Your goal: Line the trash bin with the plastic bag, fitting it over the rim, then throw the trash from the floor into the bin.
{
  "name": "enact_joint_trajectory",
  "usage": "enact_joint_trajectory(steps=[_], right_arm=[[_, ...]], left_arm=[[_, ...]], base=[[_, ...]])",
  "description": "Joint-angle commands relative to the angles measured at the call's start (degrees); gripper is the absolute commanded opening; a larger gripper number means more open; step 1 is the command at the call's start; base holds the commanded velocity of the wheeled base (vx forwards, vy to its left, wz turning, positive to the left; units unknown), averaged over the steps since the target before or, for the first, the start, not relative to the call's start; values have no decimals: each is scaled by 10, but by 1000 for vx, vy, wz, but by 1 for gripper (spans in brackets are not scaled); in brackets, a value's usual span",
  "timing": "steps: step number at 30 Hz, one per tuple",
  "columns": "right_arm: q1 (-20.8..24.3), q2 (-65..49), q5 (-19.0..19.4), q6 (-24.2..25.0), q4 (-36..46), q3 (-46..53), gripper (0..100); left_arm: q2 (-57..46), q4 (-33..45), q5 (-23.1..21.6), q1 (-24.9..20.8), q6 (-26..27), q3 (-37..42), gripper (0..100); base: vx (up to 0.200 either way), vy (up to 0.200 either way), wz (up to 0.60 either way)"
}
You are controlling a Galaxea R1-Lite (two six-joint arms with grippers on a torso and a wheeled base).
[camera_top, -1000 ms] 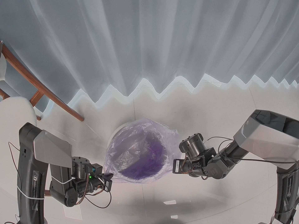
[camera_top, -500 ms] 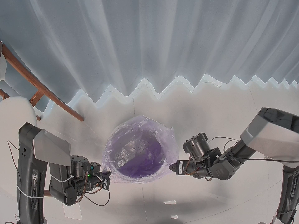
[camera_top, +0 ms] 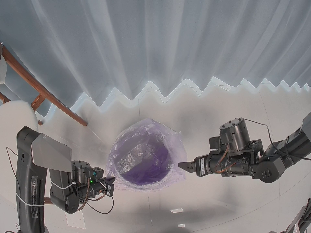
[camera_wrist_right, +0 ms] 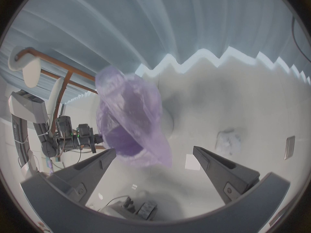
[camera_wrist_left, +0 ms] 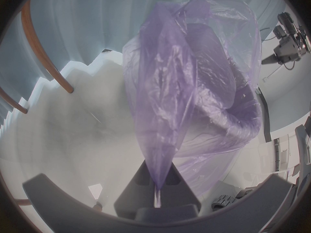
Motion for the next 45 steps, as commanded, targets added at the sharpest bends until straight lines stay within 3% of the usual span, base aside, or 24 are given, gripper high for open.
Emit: enact_joint_trajectory(steps=[1,9,10,18,28,34,45], right_arm=[[1,27,-48,-11,-50,-41,100],[5,87,-54,-13,-69,-106,100],[5,93,-54,-13,-71,-111,0],[-5,103,-53,-10,-99,-113,0],[-65,157,-49,-12,-123,-138,0],[-69,233,-49,-12,-225,-160,0],[-73,296,-50,-6,-233,-253,0]], left_arm=[[-15,0,1,-2,0,3,0],[-15,0,3,3,-1,2,0],[-15,1,4,4,-1,3,0],[-15,1,5,10,-4,2,0],[-11,1,6,19,-6,-15,0],[-7,1,8,18,-7,-33,0],[4,1,23,19,-11,-76,0]], base=[[0,0,0],[0,0,0],[0,0,0],[0,0,0],[0,0,0],[0,0,0],[0,0,0]])
